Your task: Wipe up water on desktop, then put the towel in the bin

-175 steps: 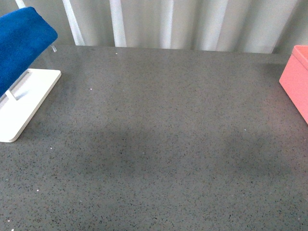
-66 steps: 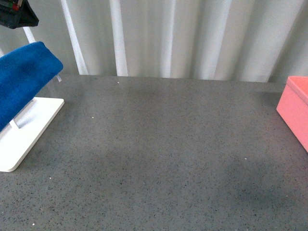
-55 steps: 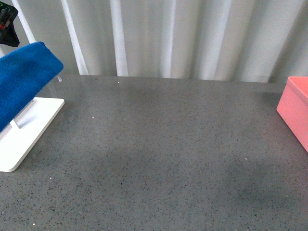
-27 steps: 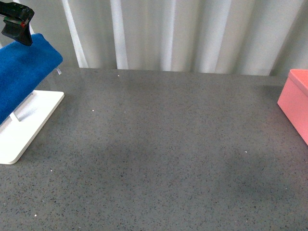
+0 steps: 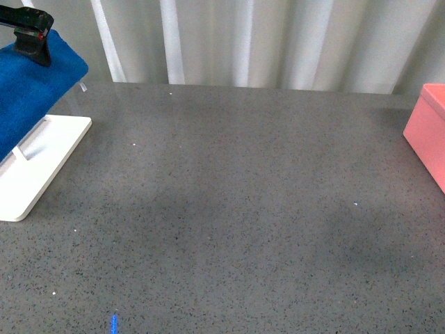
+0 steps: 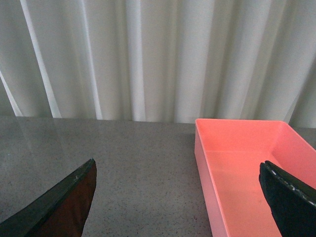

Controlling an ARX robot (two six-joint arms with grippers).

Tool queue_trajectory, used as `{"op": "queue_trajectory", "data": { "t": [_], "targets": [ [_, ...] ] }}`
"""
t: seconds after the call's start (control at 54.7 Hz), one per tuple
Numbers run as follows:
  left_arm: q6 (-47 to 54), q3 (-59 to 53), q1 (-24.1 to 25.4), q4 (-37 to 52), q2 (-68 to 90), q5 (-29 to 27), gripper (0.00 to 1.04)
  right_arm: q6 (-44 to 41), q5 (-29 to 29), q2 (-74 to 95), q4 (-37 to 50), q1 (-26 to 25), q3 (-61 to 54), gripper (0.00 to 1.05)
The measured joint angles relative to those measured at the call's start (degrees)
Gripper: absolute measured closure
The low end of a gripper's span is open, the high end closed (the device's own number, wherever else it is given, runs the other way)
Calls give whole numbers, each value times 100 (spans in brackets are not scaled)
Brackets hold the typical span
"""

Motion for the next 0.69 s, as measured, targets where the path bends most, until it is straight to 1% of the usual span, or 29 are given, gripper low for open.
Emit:
{"op": "queue_trajectory", "data": {
  "t": [0.256, 0.548, 0.603, 0.621, 0.676, 0.695],
  "targets": [
    [262, -129, -33, 334, 20, -170, 7, -2, 0, 0, 0, 0, 0, 7],
    [542, -254, -59, 400, 79, -223, 7, 0, 0, 0, 0, 0, 0, 7],
    [560, -258, -59, 415, 79, -249, 17, 0, 0, 0, 0, 0, 0, 7],
    [579, -258, -61, 415, 79, -249, 22, 0, 0, 0, 0, 0, 0, 7],
    [599, -258, -66, 413, 81, -240, 33, 0, 0, 0, 0, 0, 0, 7],
    [610, -258, -68, 415, 81, -240, 35, 0, 0, 0, 0, 0, 0, 7]
  ]
}}
